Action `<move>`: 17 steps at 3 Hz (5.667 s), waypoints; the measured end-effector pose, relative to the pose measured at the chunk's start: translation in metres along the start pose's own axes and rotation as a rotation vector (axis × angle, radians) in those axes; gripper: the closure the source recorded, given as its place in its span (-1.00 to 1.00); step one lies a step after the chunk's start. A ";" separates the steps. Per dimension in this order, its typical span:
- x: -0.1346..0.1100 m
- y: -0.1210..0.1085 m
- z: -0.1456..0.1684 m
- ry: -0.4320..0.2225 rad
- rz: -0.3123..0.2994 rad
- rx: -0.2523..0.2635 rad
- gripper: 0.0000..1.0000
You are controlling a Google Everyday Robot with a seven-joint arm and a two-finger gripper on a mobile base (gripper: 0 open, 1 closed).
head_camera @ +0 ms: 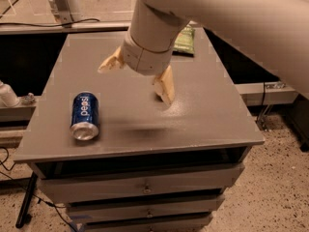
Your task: Pick pepsi can
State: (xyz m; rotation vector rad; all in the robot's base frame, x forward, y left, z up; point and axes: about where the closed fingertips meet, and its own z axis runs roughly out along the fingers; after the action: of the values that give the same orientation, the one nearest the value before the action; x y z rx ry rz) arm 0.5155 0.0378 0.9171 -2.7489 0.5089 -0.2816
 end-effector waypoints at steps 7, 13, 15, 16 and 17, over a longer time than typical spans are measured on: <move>-0.061 -0.103 0.096 -0.198 -0.388 -0.079 -1.00; -0.069 -0.136 0.094 -0.231 -0.670 -0.113 1.00; -0.070 -0.165 0.086 -0.252 -0.750 -0.062 1.00; -0.062 -0.159 0.074 -0.169 -0.822 -0.040 1.00; -0.052 -0.158 0.043 -0.057 -0.951 0.018 1.00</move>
Offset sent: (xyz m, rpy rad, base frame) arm -0.0113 0.0734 -0.0402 -0.0517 0.0372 0.2621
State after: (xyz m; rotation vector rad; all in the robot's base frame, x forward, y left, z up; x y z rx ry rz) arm 0.5281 0.2090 0.9269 -2.7565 -0.8449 -0.4063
